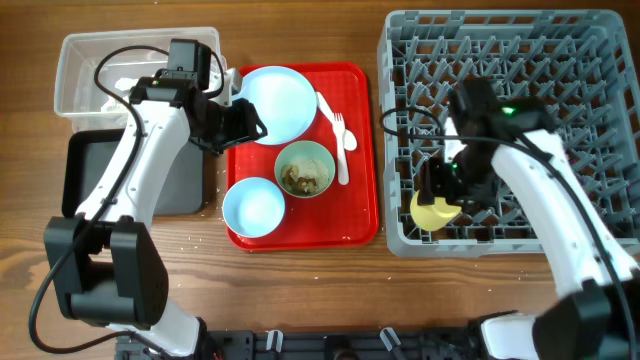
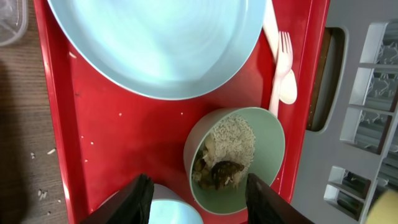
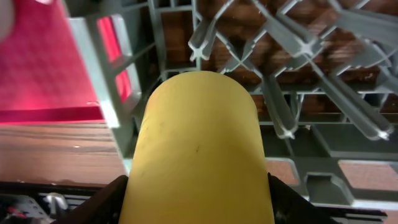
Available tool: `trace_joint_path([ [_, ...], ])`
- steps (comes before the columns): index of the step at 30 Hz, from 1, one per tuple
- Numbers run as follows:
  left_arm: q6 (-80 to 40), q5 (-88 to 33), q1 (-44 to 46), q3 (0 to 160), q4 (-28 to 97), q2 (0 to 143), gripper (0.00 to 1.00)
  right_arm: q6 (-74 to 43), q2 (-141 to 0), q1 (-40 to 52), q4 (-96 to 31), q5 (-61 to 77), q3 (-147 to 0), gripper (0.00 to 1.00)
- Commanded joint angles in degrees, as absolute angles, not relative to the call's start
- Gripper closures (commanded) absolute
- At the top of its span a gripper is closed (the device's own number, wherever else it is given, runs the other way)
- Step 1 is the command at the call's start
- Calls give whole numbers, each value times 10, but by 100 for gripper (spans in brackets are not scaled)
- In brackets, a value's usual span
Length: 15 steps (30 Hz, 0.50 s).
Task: Sort waste into correct bins and load items into the dishwasher rack
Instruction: 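Place the yellow cup into the dish rack with the right gripper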
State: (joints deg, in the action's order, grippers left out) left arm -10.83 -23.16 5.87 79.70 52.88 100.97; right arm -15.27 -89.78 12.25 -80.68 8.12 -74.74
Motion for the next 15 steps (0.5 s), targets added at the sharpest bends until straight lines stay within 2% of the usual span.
trace_joint_path([
  [1, -111, -224, 55, 805, 535, 1000, 51, -166, -938, 128, -803, 58, -752, 37],
  [4, -111, -224, 55, 805, 536, 1000, 50, -166, -950, 128, -784, 58, -752, 15],
  [5, -111, -224, 55, 805, 536, 1000, 50, -166, -950, 128, -775, 58, -753, 11],
  [8, -111, -224, 55, 805, 536, 1000, 50, -165, -949, 128, -759, 77, -778, 11],
  [10, -112, -224, 68, 805, 541, 1000, 51, -153, -949, 128, -761, 77, -846, 10],
  [13, -113, -209, 157, 805, 547, 1001, 53, -143, -948, 101, -767, 71, -971, 9],
  [15, -157, -120, 233, 805, 540, 1004, 52, -137, -947, 73, -763, 71, -992, 9],
])
